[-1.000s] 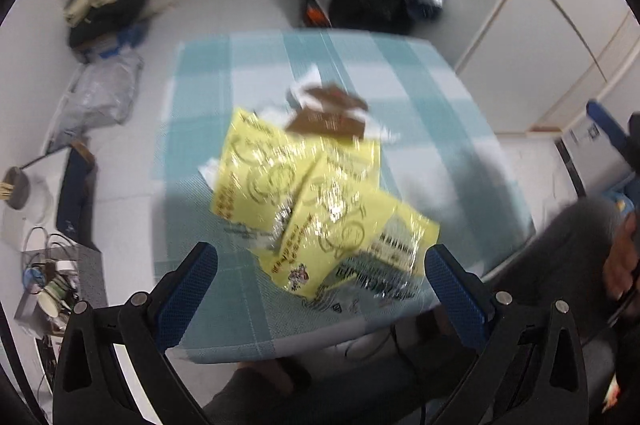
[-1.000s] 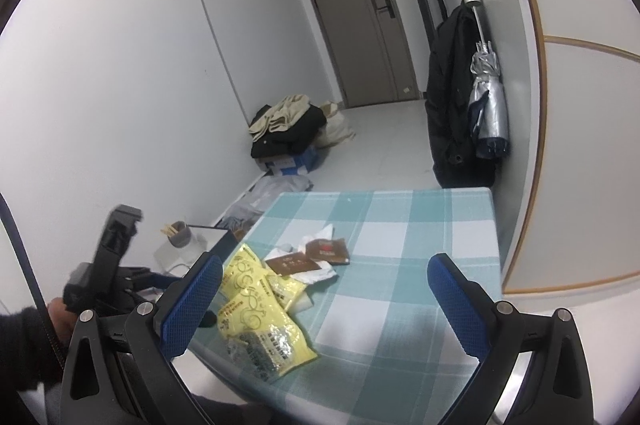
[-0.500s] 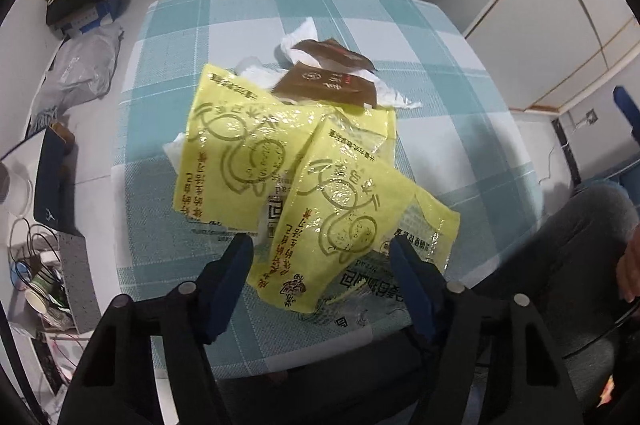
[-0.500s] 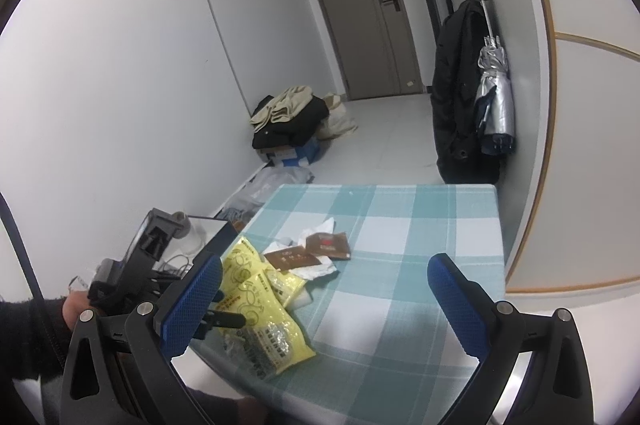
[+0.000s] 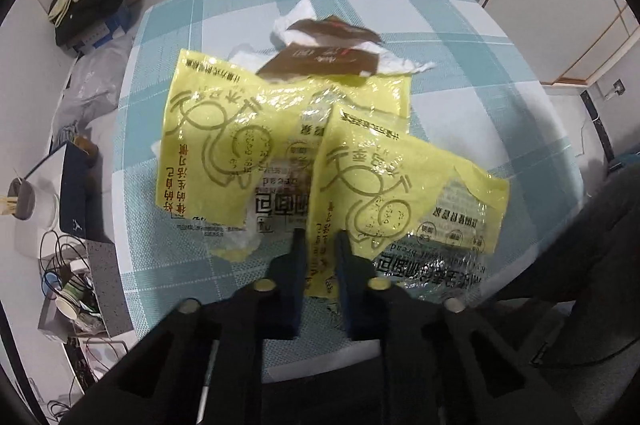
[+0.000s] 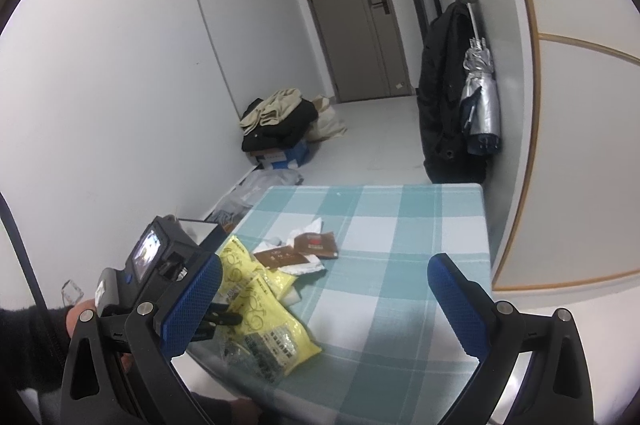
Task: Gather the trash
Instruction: 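Lower the left gripper onto the yellow wrappers and grasp one, then lift the yellow wrapper with the left gripper while the right gripper grasps another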
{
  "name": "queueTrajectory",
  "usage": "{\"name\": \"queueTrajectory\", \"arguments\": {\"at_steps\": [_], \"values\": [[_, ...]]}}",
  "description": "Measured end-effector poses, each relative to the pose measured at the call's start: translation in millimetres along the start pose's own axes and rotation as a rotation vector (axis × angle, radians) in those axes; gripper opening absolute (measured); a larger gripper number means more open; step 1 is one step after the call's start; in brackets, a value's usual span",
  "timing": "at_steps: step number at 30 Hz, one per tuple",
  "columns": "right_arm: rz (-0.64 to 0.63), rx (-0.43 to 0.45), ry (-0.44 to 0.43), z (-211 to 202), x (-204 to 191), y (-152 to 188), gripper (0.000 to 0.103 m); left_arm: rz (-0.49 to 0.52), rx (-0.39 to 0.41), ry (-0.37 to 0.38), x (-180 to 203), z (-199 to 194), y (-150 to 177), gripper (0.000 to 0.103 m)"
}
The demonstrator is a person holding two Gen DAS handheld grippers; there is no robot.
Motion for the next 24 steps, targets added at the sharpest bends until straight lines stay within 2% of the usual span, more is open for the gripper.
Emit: {"name": "queueTrajectory", "arguments": {"at_steps": [4, 8, 11, 19, 24], "values": [[0.014, 0.001, 0.004, -2.3, 3.4, 1.0, 0.103, -0.016, 0.039, 0.014, 6.5, -8.2, -6.1, 0.0], [0.016, 0.006, 0.013, -5.9, 4.0, 2.3, 0.103, -0.035, 0.077, 0.054, 16.2, -17.7, -10.2, 0.0], [0.028, 0.008, 0.026, -7.8, 8.1, 2.8, 0.103, -0.064, 0.123, 0.123, 22.7, -30.9, -17.7, 0.0], [0.088, 0.055, 0.078, -17.0, 26.7, -3.7, 0.103, -0.094, 0.224, 0.246, 39.5, -69.0, -33.4, 0.0], [0.128, 0.041, 0.1, -13.5, 35.9, -1.5, 0.103, -0.112, 0.324, 0.33, 43.0, -103.9, -51.3, 0.0]]}}
Point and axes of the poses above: each gripper's, at about its wrist camera, not at the fingertips, and z roughly the way its jaws point, x to its right, y to its underside, the point moved 10 cm from there along z, roughly the way its jaws point, and after that the axes turned 3 degrees about -x, right-handed, at the moved point
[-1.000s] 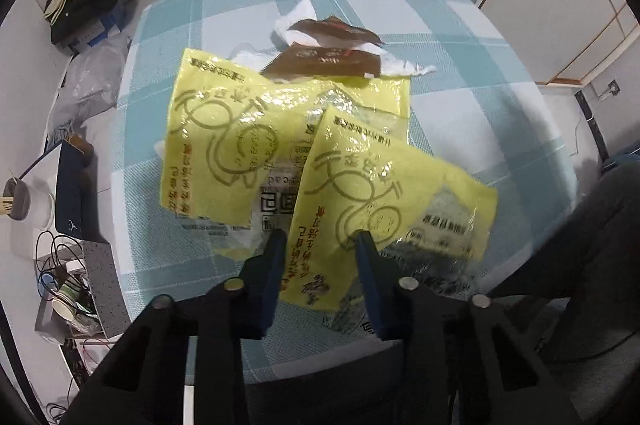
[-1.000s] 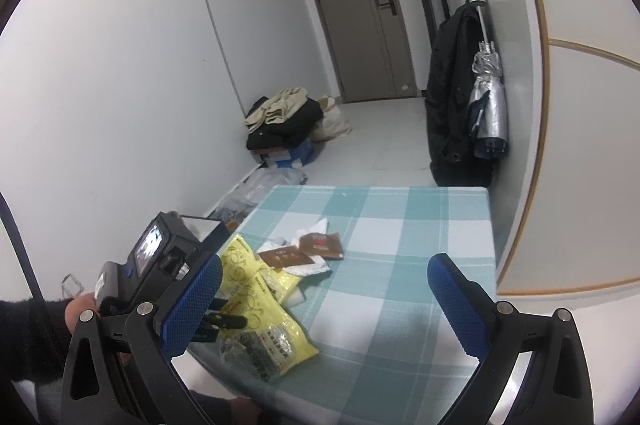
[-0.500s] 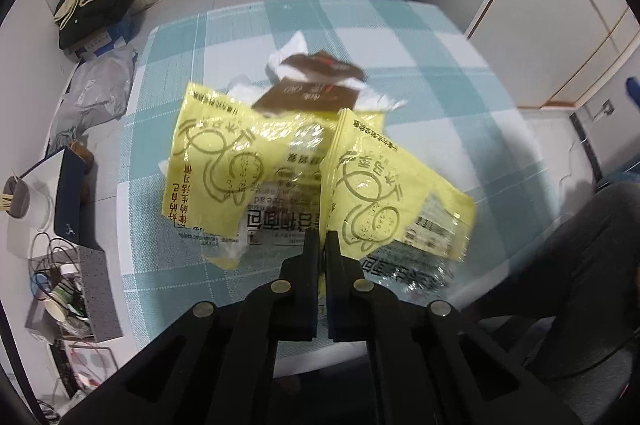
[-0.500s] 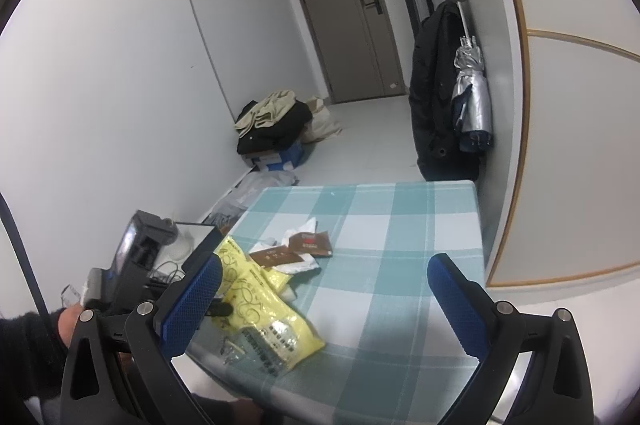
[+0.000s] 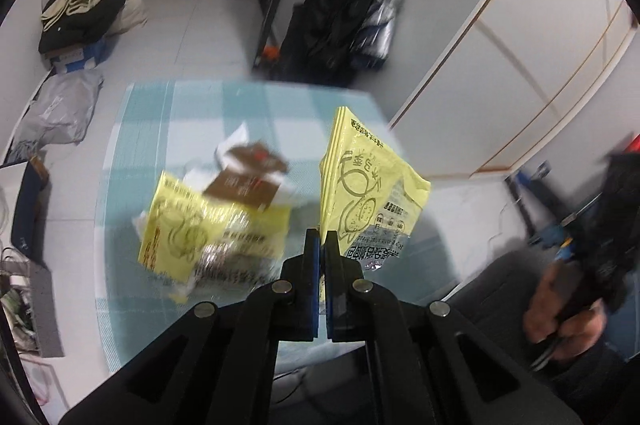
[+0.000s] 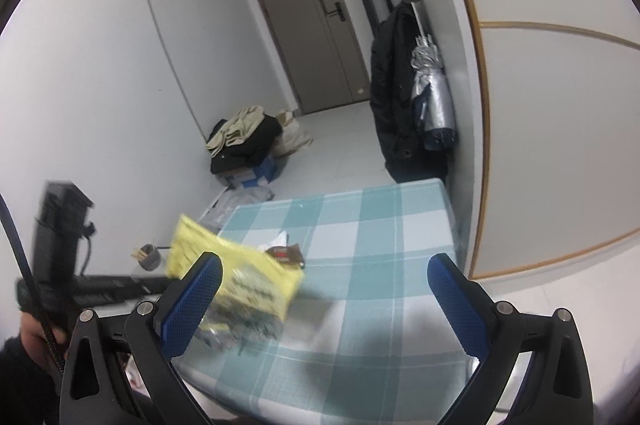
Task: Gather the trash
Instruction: 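Lift the yellow wrapper with the left gripper while the right gripper grasps another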
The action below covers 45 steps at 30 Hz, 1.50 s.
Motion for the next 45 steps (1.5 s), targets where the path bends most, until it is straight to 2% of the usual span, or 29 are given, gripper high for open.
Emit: {"name": "queueTrajectory", "arguments": {"at_steps": [3, 5, 8, 11, 13, 14, 17, 18, 20, 24, 27, 36, 41, 43, 45], "values": [[0.029, -0.004, 0.026, 0.9, 6.5, 1.4, 0.103, -0.01, 0.072, 0.028, 0.9, -15.9, -17.6, 0.0], [0.046, -0.006, 0.053, 1.7, 12.1, 2.3, 0.103, -0.015, 0.134, 0.013, -6.4, -28.8, -29.7, 0.0], [0.056, -0.059, 0.052, 12.2, 10.7, 10.9, 0.103, -0.057, 0.203, -0.002, -24.9, -40.0, -40.5, 0.0], [0.03, -0.148, -0.004, 31.2, -8.8, 28.0, 0.1, -0.091, 0.26, -0.035, -46.1, -49.5, -46.3, 0.0], [0.013, -0.213, -0.089, 46.5, -31.5, 42.8, 0.091, -0.106, 0.286, -0.049, -56.0, -56.7, -48.5, 0.0], [0.016, -0.236, -0.117, 52.0, -38.6, 48.8, 0.089, -0.109, 0.303, -0.052, -59.4, -60.6, -50.2, 0.0], [0.072, -0.326, -0.205, 79.2, -61.6, 71.6, 0.085, -0.099, 0.339, -0.074, -65.5, -68.1, -52.0, 0.0], [0.084, -0.347, -0.22, 86.9, -66.6, 77.6, 0.081, -0.103, 0.349, -0.079, -68.6, -69.3, -52.7, 0.0], [0.089, -0.403, -0.242, 106.0, -77.6, 91.5, 0.072, -0.117, 0.352, -0.074, -73.7, -71.5, -51.2, 0.0], [0.105, -0.477, -0.268, 132.1, -90.8, 112.7, 0.069, -0.151, 0.334, -0.065, -87.5, -67.4, -48.0, 0.0], [0.11, -0.499, -0.278, 143.3, -97.6, 121.3, 0.066, -0.165, 0.318, -0.057, -93.7, -64.6, -47.2, 0.0], [0.064, -0.529, -0.259, 160.4, -108.4, 138.6, 0.048, -0.151, 0.291, -0.051, -93.4, -64.2, -42.1, 0.0], [0.058, -0.526, -0.247, 168.4, -106.7, 142.3, 0.027, -0.158, 0.287, -0.053, -95.3, -64.2, -41.7, 0.0], [0.05, -0.535, -0.235, 169.7, -104.5, 145.8, 0.012, -0.164, 0.282, -0.051, -95.2, -62.6, -41.9, 0.0], [0.047, -0.539, -0.228, 169.9, -103.3, 147.4, 0.007, -0.167, 0.277, -0.055, -94.7, -61.0, -41.4, 0.0]]}}
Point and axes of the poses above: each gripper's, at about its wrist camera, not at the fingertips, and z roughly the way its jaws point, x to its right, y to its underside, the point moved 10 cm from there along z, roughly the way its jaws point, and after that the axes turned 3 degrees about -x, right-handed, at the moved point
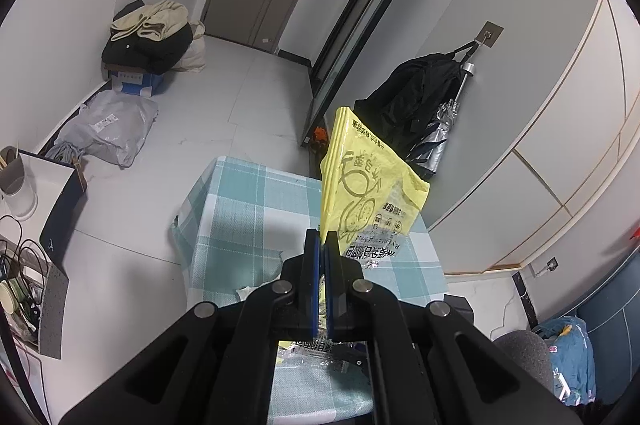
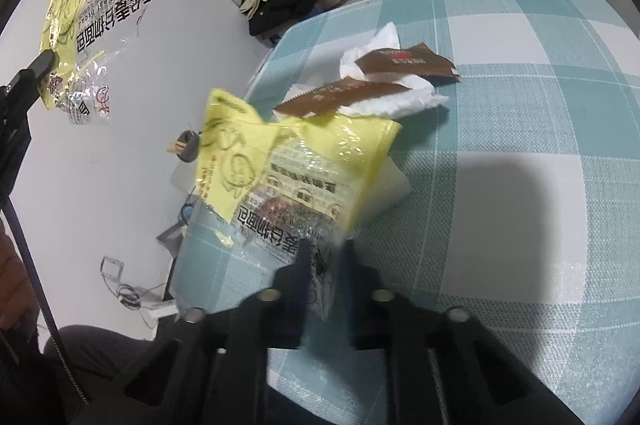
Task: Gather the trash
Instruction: 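Lift the yellow wrapper with the left gripper while the right gripper grasps another, then carry both yellow wrappers over the white bin with both grippers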
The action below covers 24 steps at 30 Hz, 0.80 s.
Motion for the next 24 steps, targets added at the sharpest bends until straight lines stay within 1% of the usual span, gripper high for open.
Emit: {"name": "queueTrajectory", "arguments": {"at_steps": [1, 2, 6, 12, 15, 18, 22, 24], "values": [[-0.002, 0.003, -0.003, -2.2, -0.2, 0.9, 0.005, 0.001, -0.001, -0.002, 1.2, 0.5, 0.4, 0.0], [-0.008, 0.011, -0.006, -4.1, -1.6, 1.1, 0.004, 0.001, -0.002, -0.005, 1.1, 0.7, 0.8, 0.0], [-0.055, 0.058, -0.013, -22.1, -10.0, 0.5, 0.003, -0.001, -0.006, -0.012, 1.7, 2.6, 1.4, 0.0], [-0.076, 0.085, -0.028, -56.6, -16.7, 8.2, 0.003, -0.007, -0.005, -0.015, 2.4, 3.7, 3.2, 0.0], [-0.085, 0.116, -0.025, -82.1, -18.2, 10.7, 0.003, -0.004, -0.002, -0.02, 4.3, 2.7, 5.4, 0.0], [-0.086, 0.169, -0.021, -111.8, -20.4, 8.5, 0.003, 0.006, 0.002, -0.025, 8.5, 2.1, 6.1, 0.0], [-0.063, 0.254, -0.018, -164.5, -6.9, 8.8, 0.003, 0.014, 0.007, -0.036, 18.1, 1.5, 3.4, 0.0], [-0.059, 0.317, -0.012, -194.8, 1.6, 9.2, 0.003, 0.025, 0.007, -0.035, 26.6, 1.7, 2.5, 0.0]]}}
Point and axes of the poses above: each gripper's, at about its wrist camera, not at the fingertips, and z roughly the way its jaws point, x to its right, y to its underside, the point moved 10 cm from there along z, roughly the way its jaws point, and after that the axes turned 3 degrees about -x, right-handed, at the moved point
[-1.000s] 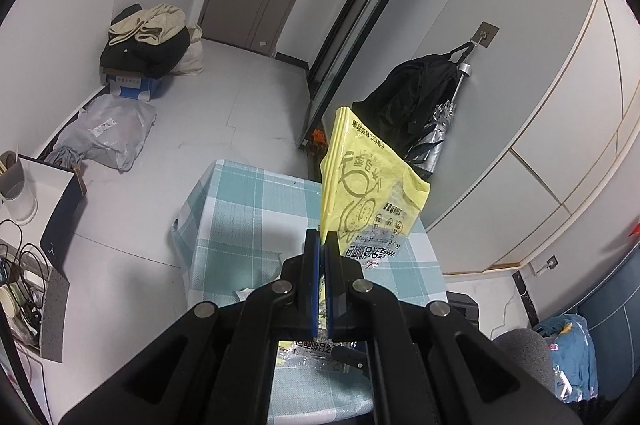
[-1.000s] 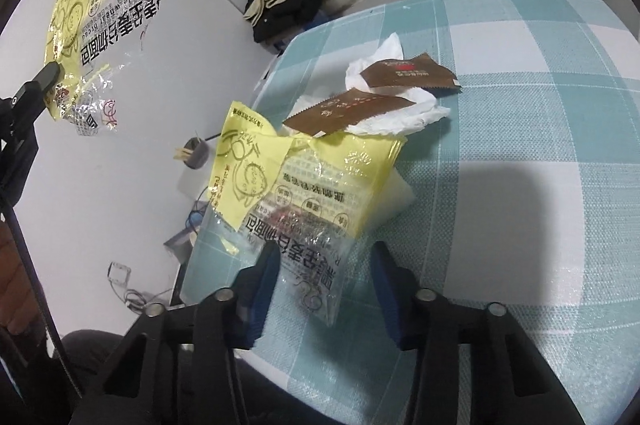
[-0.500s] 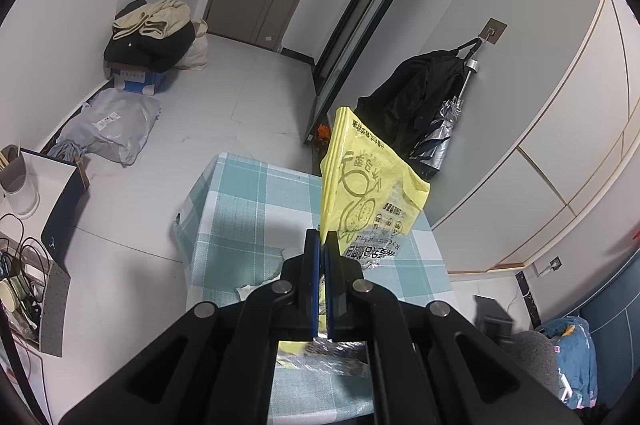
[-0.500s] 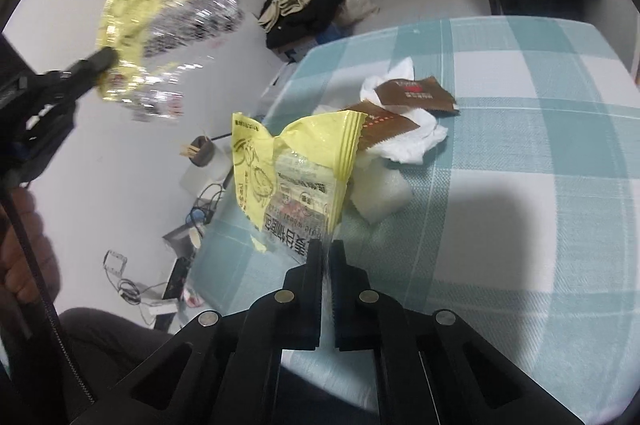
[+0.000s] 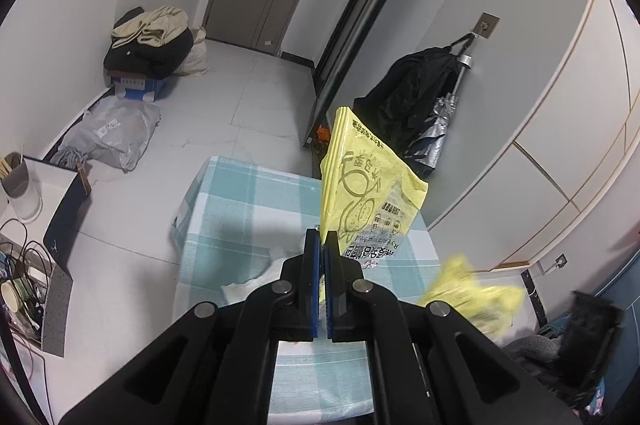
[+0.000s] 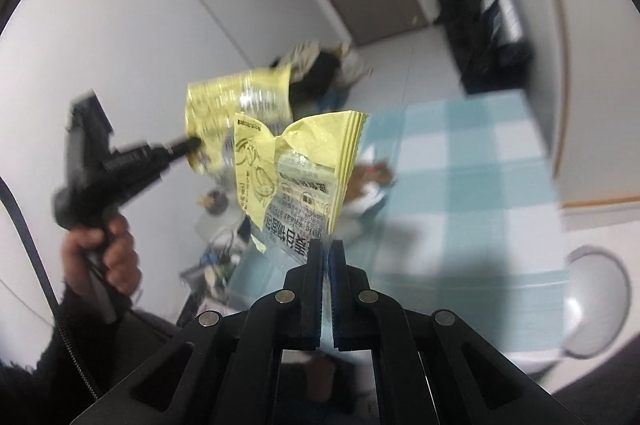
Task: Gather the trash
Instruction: 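Carry both yellow wrappers over the white bin with both grippers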
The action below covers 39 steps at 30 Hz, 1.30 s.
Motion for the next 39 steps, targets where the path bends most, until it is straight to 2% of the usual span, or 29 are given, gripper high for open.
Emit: {"name": "queueTrajectory", "arguments": {"at_steps": [4, 10, 14, 18, 23, 28, 34, 35, 39], "values": [[0.003, 0.107, 0.024, -56.9, 16.8, -17.5, 0.003, 0.039, -0.014, 0.004, 27.1, 4.0, 2.9, 0.0], [0.029, 0.271, 0.094, -145.6, 53.3, -39.4, 0.003, 0.098, -0.037, 0.057, 83.0, 14.1, 4.6, 0.0], [0.082, 0.333, 0.191, -195.1, 97.7, -41.7, 0.003, 0.161, -0.079, 0.104, 126.6, 29.3, 13.5, 0.0], [0.172, 0.368, 0.279, -228.2, 151.5, -33.0, 0.003, 0.23, -0.159, 0.16, 178.6, 58.1, 30.6, 0.0], [0.295, 0.325, 0.371, -234.9, 221.2, -6.5, 0.003, 0.268, -0.309, 0.229, 226.6, 105.8, 65.4, 0.0], [0.424, 0.234, 0.428, -209.2, 284.8, 32.6, 0.003, 0.3, -0.442, 0.22, 255.2, 152.7, 101.9, 0.0], [0.529, 0.088, 0.437, -153.0, 337.8, 76.5, 0.003, 0.311, -0.579, 0.155, 261.5, 208.1, 137.8, 0.0], [0.545, 0.065, 0.43, -147.9, 358.9, 74.0, 0.003, 0.315, -0.597, 0.136, 260.2, 216.2, 143.3, 0.0], [0.591, -0.024, 0.431, -117.2, 381.5, 98.7, 0.003, 0.326, -0.667, 0.09, 256.1, 242.6, 164.2, 0.0]]}}
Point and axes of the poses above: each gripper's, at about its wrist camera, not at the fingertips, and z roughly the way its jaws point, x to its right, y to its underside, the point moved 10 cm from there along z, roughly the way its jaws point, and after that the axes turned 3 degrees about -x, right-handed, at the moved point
